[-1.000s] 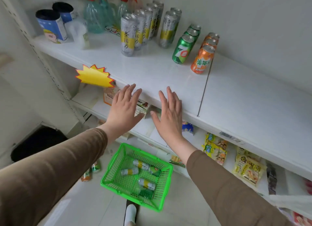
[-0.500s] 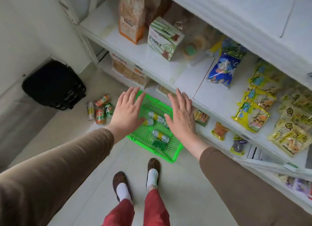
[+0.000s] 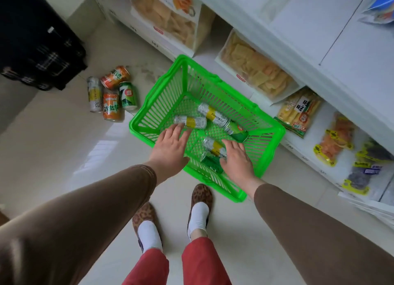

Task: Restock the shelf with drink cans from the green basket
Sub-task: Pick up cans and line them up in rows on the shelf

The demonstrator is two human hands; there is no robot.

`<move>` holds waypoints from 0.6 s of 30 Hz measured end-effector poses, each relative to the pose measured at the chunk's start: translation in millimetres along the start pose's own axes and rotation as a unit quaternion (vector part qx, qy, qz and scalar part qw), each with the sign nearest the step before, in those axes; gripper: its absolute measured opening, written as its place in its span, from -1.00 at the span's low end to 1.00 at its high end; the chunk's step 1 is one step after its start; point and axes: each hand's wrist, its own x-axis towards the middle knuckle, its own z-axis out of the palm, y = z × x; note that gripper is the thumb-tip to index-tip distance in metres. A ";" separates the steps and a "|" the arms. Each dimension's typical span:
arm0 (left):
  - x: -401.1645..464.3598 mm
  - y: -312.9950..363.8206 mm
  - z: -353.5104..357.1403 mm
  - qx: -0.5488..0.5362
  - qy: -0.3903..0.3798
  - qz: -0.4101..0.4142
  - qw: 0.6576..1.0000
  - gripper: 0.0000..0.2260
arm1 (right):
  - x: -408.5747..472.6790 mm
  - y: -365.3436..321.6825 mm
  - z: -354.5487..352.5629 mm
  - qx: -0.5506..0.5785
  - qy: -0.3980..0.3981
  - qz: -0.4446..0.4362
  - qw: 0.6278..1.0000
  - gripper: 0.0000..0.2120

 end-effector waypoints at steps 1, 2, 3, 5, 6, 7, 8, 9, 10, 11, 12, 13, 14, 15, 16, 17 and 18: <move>8.1 0.2 12.7 0.004 -0.006 0.002 1.000 -0.25 | 8.8 4.3 18.0 -0.004 -0.021 0.002 1.000 -0.44; 16.5 0.3 24.3 0.009 -0.010 0.005 1.000 -0.27 | 17.6 8.7 34.6 -0.010 -0.042 0.006 0.999 -0.46; 24.3 0.4 34.8 0.011 -0.013 0.006 1.000 -0.30 | 26.1 12.9 50.1 -0.017 -0.063 0.010 0.998 -0.47; 38.5 0.0 52.2 0.009 -0.016 0.005 1.000 -0.33 | 41.1 21.4 77.6 -0.034 -0.105 0.028 0.993 -0.50; 44.8 0.1 59.3 0.007 -0.016 0.002 1.000 -0.34 | 47.3 25.8 88.8 -0.047 -0.122 0.039 0.991 -0.52; 50.3 -0.2 65.4 0.004 -0.014 0.000 1.000 -0.35 | 53.2 30.0 98.9 -0.064 -0.134 0.051 0.988 -0.56; 55.3 -0.5 70.7 0.001 -0.012 0.000 1.000 -0.36 | 58.3 33.7 107.5 -0.084 -0.143 0.061 0.984 -0.59; 59.0 -1.0 75.3 -0.001 -0.011 0.001 1.000 -0.36 | 62.8 36.4 115.0 -0.103 -0.146 0.069 0.981 -0.62; 62.0 -1.8 79.2 -0.001 -0.010 0.003 1.000 -0.36 | 66.8 38.5 121.4 -0.121 -0.145 0.075 0.979 -0.63; 64.4 -2.8 82.6 -0.002 -0.010 0.006 1.000 -0.37 | 70.3 39.6 127.1 -0.134 -0.144 0.080 0.977 -0.64; 66.2 -4.0 85.3 -0.005 -0.008 0.008 1.000 -0.37 | 73.5 40.5 132.2 -0.142 -0.147 0.083 0.975 -0.64; 67.3 -4.8 87.2 -0.008 -0.006 0.010 1.000 -0.38 | 76.3 40.9 137.1 -0.146 -0.152 0.086 0.974 -0.64; 68.1 -5.2 88.7 -0.011 -0.004 0.011 1.000 -0.38 | 78.4 42.1 141.9 -0.146 -0.155 0.089 0.973 -0.63; 68.8 -5.3 89.8 -0.012 -0.002 0.012 1.000 -0.39 | 80.6 43.7 145.6 -0.142 -0.158 0.093 0.973 -0.61; 69.2 -5.2 89.8 -0.014 -0.002 0.013 1.000 -0.39 | 82.5 45.6 147.2 -0.130 -0.162 0.098 0.973 -0.58; 68.6 -5.5 88.2 -0.015 -0.003 0.014 1.000 -0.39 | 83.8 47.1 146.5 -0.116 -0.165 0.104 0.974 -0.53; 68.1 -5.5 86.8 -0.017 -0.005 0.014 1.000 -0.39 | 84.2 48.3 144.5 -0.104 -0.165 0.110 0.975 -0.48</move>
